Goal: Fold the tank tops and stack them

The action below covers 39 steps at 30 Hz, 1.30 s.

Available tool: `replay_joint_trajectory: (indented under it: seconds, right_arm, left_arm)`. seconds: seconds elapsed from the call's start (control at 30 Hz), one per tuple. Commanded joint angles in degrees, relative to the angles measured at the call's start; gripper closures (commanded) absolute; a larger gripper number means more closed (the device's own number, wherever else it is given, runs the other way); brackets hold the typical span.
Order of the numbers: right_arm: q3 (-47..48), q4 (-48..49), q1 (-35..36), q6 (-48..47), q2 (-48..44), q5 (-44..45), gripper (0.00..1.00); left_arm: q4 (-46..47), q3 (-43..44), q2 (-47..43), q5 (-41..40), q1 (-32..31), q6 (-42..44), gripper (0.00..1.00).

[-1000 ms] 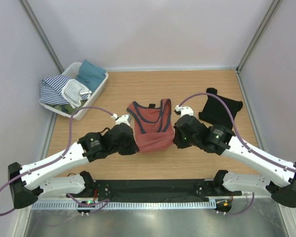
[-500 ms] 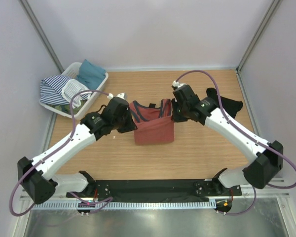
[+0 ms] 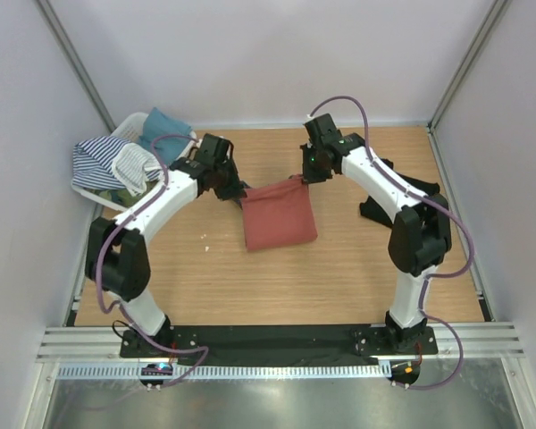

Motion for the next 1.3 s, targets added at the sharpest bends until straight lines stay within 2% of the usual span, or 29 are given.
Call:
replay_joint_trajectory:
  seconds: [0.0, 0.33, 0.37, 0.4, 0.43, 0.47, 0.53, 0.57, 0.7, 0.8, 0.9, 1.07, 1.27]
  right_arm:
    - [5.76, 2.78, -2.63, -0.92, 4.29, -0.07, 0.99]
    - [20.87, 7.27, -5.63, 0.14, 19.14, -3.67, 0.98]
    - [21.76, 7.53, -5.80, 0.22, 19.95, -3.76, 0.96]
    - [22.64, 7.71, -5.98, 0.40, 20.91, -3.76, 0.94]
    - [23.69, 8.75, -6.33, 0.57, 22.14, -3.76, 0.88]
    - [24.22, 8.94, -6.33, 0.84, 22.67, -3.33, 0.60]
    - [24.49, 10.34, -6.59, 1.19, 22.86, -2.18, 0.43]
    - [24.40, 10.61, -6.51, 1.19, 22.16, -1.75, 0.35]
    - [20.38, 12.28, -6.51, 0.31, 16.37, -1.57, 0.34]
    - [9.16, 17.10, -6.51, 0.31, 9.25, -2.79, 0.35]
    - [2.81, 17.21, -6.51, 0.57, 5.29, -5.86, 0.36]
    - [-5.20, 18.77, -6.68, 0.66, 2.47, -10.18, 0.34]
    - [-8.82, 21.77, -8.70, 1.28, 3.52, -14.65, 0.32]
  left_arm:
    - [1.71, 5.20, 4.67, 2.89, 2.60, 2.92, 1.00]
    - [3.91, 18.48, 19.00, 5.70, 6.91, 2.39, 1.00]
    - [4.00, 19.97, 19.88, 5.71, 7.00, 2.48, 0.98]
    - [4.26, 20.77, 21.81, 5.44, 7.26, 2.48, 0.94]
    - [4.52, 21.21, 22.52, 5.27, 7.35, 2.31, 0.86]
    - [5.05, 22.00, 23.31, 5.35, 7.52, 2.31, 0.60]
    - [5.06, 23.05, 24.72, 4.57, 8.05, 2.39, 0.45]
    - [4.62, 23.49, 24.64, 4.22, 8.31, 2.39, 0.34]
    - [4.44, 20.52, 19.91, 1.67, 8.58, 3.62, 0.27]
    - [5.14, 15.60, 14.46, 1.75, 7.97, 3.97, 0.27]
    - [6.19, 9.36, 9.88, 2.02, 6.30, 3.98, 0.28]
    - [11.28, -1.61, 5.74, 2.98, 4.98, 1.52, 0.24]
    - [16.55, -5.68, 7.93, 3.51, 4.97, -0.06, 0.21]
